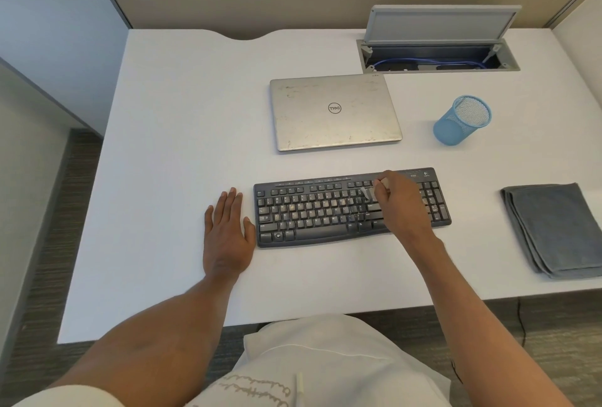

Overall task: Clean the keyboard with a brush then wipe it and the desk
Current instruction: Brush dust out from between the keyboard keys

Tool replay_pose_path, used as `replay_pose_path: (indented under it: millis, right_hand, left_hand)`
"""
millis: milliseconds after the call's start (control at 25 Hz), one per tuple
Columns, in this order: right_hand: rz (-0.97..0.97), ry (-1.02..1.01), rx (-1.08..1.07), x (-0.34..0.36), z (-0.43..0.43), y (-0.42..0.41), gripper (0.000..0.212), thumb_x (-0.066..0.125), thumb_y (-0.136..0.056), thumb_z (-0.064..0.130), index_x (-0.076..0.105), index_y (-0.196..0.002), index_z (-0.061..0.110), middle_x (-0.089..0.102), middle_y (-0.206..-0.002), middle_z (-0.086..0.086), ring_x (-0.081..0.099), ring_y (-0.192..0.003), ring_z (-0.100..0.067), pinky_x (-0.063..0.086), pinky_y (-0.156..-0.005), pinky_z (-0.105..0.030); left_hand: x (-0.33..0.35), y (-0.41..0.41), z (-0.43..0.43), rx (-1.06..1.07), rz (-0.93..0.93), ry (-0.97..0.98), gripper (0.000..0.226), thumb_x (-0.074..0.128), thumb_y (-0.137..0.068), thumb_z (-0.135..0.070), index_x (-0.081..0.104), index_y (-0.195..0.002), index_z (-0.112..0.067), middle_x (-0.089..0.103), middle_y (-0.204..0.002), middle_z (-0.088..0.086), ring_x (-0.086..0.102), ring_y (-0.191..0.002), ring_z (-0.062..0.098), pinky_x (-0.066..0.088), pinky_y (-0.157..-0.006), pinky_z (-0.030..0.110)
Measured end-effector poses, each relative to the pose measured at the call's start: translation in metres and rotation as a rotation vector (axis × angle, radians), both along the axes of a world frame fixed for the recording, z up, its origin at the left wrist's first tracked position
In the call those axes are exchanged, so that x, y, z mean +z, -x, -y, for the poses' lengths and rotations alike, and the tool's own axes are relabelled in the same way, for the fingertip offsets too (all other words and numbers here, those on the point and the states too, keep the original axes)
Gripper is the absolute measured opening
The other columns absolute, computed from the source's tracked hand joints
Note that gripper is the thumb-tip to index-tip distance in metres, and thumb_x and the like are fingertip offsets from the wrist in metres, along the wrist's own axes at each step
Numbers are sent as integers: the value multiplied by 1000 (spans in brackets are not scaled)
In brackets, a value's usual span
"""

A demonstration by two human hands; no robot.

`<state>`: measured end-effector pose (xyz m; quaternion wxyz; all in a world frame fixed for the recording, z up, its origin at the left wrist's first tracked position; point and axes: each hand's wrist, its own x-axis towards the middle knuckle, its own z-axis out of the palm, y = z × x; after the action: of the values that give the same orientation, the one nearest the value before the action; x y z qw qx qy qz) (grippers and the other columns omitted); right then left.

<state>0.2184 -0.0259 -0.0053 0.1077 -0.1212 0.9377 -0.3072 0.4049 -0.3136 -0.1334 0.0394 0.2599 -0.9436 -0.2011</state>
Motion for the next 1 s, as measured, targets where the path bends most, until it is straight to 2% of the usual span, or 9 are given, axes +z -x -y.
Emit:
replay_pose_path:
  millis: [120,200,320,440,480,600,720,880,1000]
  right_hand:
    - [21,-42,2,4,-7,7,26,47,-107,19,61,-94,2,66,-84,-13,62,-77,-32,50,-67,-43]
    - [-18,-24,-26,10,-10,10,25,45,-106,17,60,-90,7,63,-77,-6,57,-67,-24,46,-59,-37]
    - [-74,79,-69,14,-8,4,22,45,-105,12,62,-91,8,62,-76,2,55,-66,-13,43,-59,-28]
    - [-31,89,-79,4,-9,-6,24,47,-106,17,62,-93,4,65,-77,-7,60,-70,-24,47,-61,-39]
    - [-7,69,-81,2,-10,-8,23,47,-107,17,61,-93,6,64,-76,-7,59,-68,-24,46,-59,-38]
    - [31,43,-65,7,-12,-11,19,47,-107,14,60,-94,9,62,-76,-2,54,-65,-15,38,-52,-20]
    - [75,60,48,23,-4,-9,16,45,-107,9,60,-101,8,64,-82,-5,55,-66,-7,40,-54,-8]
    - [153,33,237,31,26,-4,20,44,-106,8,64,-100,9,66,-85,-5,51,-54,-3,35,-45,-13]
    - [177,15,363,30,49,-7,21,43,-107,7,63,-102,9,64,-83,0,52,-50,3,30,-45,-13]
  left_hand:
    - [-1,0,0,0,7,6,67,22,-104,-39,32,-166,-15,23,-176,-4,9,-164,10,-2,-134,36]
    - [-2,0,0,-2,6,5,67,22,-104,-39,32,-166,-16,23,-176,-4,9,-164,10,0,-134,38]
    - [-2,0,1,-3,8,9,67,22,-104,-39,32,-166,-16,22,-176,-5,9,-164,10,-1,-134,37]
    - [-1,0,1,-2,8,8,67,22,-104,-40,32,-166,-16,23,-176,-4,9,-164,10,-2,-133,35]
    - [-1,0,0,-1,8,8,68,22,-103,-40,32,-166,-16,23,-176,-4,9,-164,10,-3,-133,35]
    - [0,0,0,3,9,6,67,24,-104,-38,31,-166,-16,22,-176,-5,9,-163,10,-3,-133,35]
    - [0,-1,0,5,2,4,67,25,-104,-38,31,-166,-16,22,-176,-5,9,-163,9,-3,-133,35]
    - [0,0,-1,3,-9,-4,67,23,-104,-39,32,-166,-15,24,-176,-4,10,-163,10,-1,-134,36]
    - [0,-1,0,2,-21,3,65,26,-104,-37,34,-165,-14,25,-175,-3,11,-163,11,2,-134,38]
